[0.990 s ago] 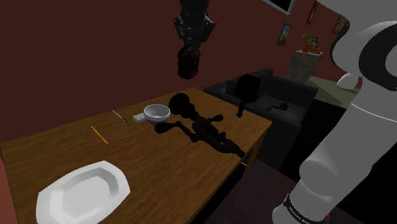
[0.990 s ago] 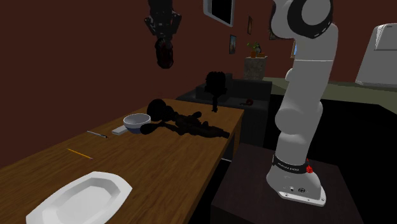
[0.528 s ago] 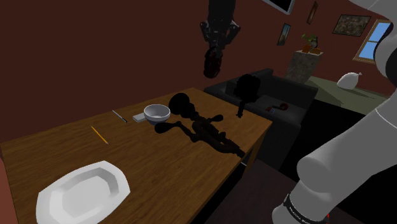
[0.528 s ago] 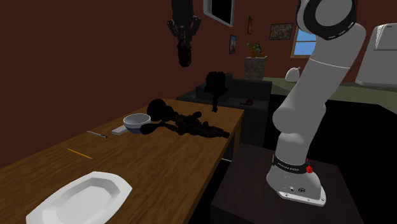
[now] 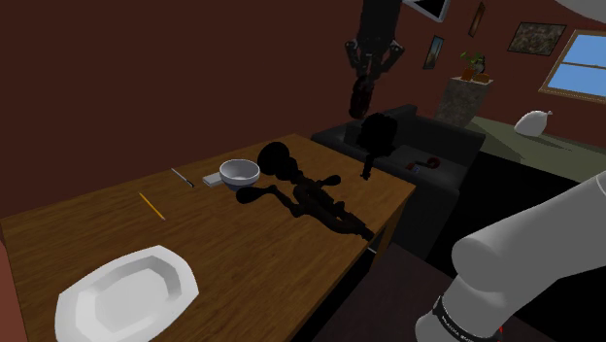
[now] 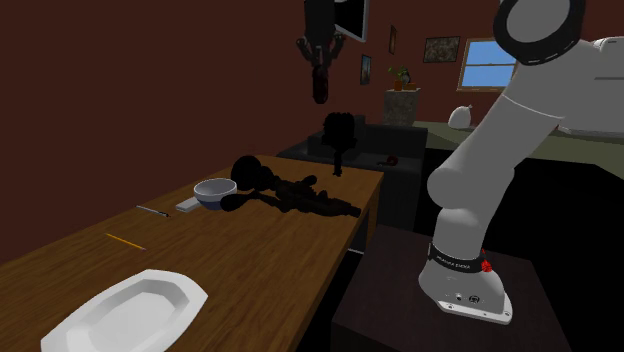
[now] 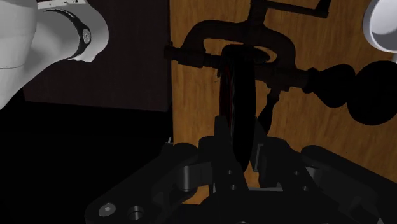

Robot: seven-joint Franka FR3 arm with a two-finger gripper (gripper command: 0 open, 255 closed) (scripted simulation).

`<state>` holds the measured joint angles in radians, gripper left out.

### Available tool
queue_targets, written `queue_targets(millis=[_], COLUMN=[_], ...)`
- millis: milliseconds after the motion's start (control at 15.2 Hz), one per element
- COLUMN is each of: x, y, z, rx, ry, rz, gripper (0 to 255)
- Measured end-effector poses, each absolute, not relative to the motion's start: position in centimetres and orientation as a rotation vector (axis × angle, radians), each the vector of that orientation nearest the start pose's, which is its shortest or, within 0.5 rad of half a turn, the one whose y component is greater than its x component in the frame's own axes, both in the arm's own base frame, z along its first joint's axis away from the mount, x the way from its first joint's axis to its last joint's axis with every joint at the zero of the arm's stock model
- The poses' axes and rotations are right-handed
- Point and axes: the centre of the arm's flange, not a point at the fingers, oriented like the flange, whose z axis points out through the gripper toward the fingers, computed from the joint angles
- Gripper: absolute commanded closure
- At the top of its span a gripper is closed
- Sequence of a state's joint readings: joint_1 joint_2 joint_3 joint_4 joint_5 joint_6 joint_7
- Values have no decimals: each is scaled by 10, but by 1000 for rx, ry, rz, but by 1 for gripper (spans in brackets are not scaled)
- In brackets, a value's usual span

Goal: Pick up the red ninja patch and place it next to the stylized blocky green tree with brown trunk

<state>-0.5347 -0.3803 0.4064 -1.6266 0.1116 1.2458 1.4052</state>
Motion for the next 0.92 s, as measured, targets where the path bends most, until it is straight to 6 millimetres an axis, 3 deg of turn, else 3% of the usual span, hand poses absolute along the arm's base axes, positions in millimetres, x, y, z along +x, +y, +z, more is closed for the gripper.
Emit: queue_targets(millis=[924], x=[346], y=[-164], z=[737], rx=[-2306], ry=[2208], rz=[2], gripper=[255])
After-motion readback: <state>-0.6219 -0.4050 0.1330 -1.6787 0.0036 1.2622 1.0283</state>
